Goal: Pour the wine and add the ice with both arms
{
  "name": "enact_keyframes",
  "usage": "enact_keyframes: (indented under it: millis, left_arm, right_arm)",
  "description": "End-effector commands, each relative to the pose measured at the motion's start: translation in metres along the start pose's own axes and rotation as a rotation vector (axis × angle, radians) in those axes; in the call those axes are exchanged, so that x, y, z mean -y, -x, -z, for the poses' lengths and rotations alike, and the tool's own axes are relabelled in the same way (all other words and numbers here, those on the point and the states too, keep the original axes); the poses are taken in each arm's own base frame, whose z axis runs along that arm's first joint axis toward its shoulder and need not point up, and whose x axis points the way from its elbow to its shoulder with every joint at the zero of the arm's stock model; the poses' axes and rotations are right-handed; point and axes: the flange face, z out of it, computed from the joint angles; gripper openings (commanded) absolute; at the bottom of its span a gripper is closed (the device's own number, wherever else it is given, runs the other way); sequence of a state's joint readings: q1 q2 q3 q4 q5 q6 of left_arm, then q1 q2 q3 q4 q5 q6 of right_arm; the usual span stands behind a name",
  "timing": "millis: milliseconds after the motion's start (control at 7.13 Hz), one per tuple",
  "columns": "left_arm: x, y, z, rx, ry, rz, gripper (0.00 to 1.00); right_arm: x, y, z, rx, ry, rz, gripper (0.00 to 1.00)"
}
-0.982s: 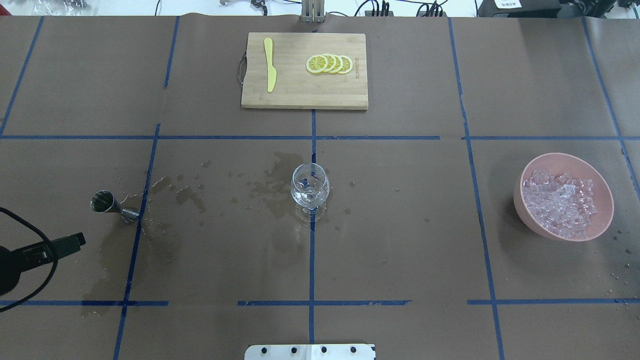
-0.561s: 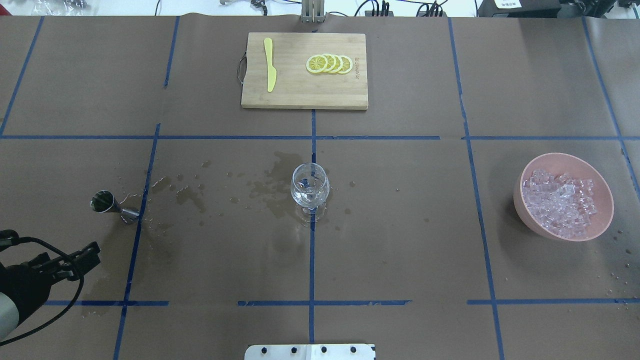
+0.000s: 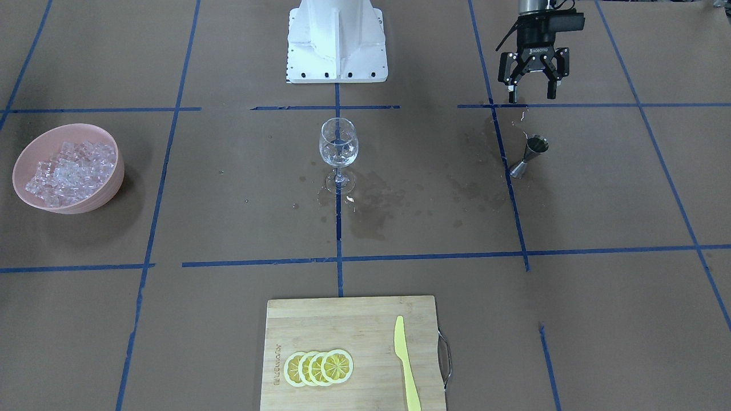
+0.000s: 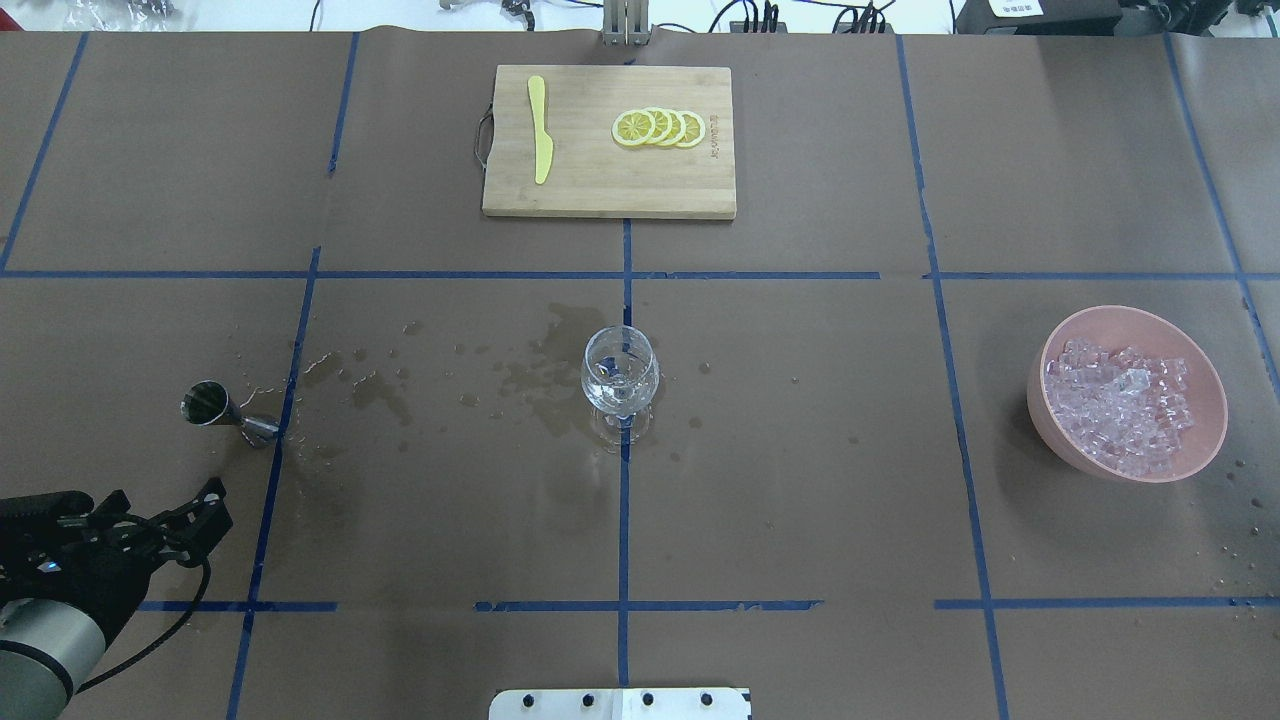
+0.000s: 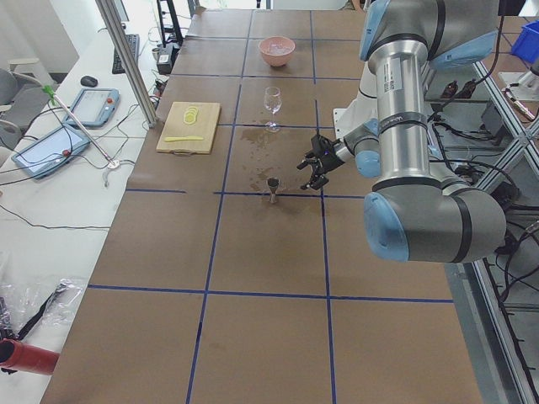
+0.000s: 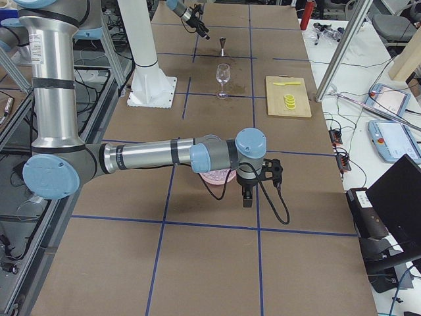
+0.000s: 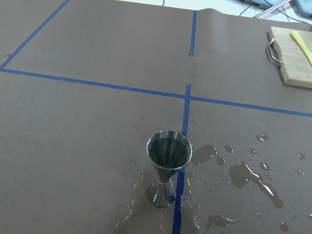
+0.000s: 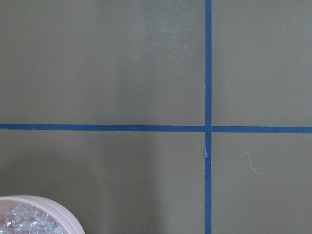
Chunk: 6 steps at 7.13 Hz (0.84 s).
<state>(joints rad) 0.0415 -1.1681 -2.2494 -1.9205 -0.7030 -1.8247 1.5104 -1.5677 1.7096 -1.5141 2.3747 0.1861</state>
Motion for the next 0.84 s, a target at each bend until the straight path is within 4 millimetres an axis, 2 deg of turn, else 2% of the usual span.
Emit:
enact_keyframes:
  millis: [0,280,701]
  left_arm:
    - [-0.022,0.003,-0.023,0.004,-0.079,0.006,1.00]
    - [-0.040,-0.016,-0.038,-0.016,-0.134,0.010,1.00]
    - [-0.050,-0.006,-0.052,-0.004,-0.183,-0.022,1.00]
  right_arm:
    - [0.000,0.007,0.007,0.003,-0.014,0.001,1.00]
    - [0.000,0.008,0.008,0.004,-0.014,0.000,1.00]
    - [-0.002,0.010,0.010,0.009,-0.016,0.003,1.00]
